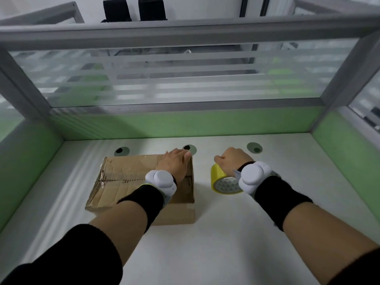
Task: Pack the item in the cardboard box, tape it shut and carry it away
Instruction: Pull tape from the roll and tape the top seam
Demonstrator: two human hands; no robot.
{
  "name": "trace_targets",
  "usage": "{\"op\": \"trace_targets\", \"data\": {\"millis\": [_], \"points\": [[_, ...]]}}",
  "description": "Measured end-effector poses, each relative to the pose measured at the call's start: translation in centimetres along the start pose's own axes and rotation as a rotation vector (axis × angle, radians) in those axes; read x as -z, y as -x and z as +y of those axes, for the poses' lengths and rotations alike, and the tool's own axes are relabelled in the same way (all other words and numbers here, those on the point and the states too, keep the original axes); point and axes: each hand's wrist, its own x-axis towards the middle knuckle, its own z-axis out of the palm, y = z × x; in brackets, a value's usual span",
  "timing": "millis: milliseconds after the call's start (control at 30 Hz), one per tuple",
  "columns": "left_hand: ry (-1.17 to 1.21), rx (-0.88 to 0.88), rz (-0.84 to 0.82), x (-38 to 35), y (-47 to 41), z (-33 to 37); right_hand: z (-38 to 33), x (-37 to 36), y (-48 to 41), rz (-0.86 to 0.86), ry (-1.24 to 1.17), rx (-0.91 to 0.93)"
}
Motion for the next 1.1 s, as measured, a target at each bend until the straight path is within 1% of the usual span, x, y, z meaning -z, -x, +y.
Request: {"op": "trace_targets", "data": {"millis": [100,300,567,833,1100], "points": [[-0.019,0.005,0.019,-0.1,0.3,0.3,0.2,0.0,0.0,-0.006,-0.015,-0.003],[-0.032,0.043,-0.013,-0.7,0.9,1.1,0.4,-0.3,-0.3,-0.003,-0.012,-0.003],[-0.056,0.048,0.032,-1.5,1.8,2.6,1.2,-1.2,-0.7,-0.033,-0.019,-0.019],[-0.083,0.090,0.020,-2.0,2.2,3.0,1.6,-2.2,-1.2,-0.035,-0.014,-0.021],[-0.085,0.109,0.010,-2.5,2.2,3.2,2.3,-4.0,-1.6,-0.078,-0.008,-0.042]]}}
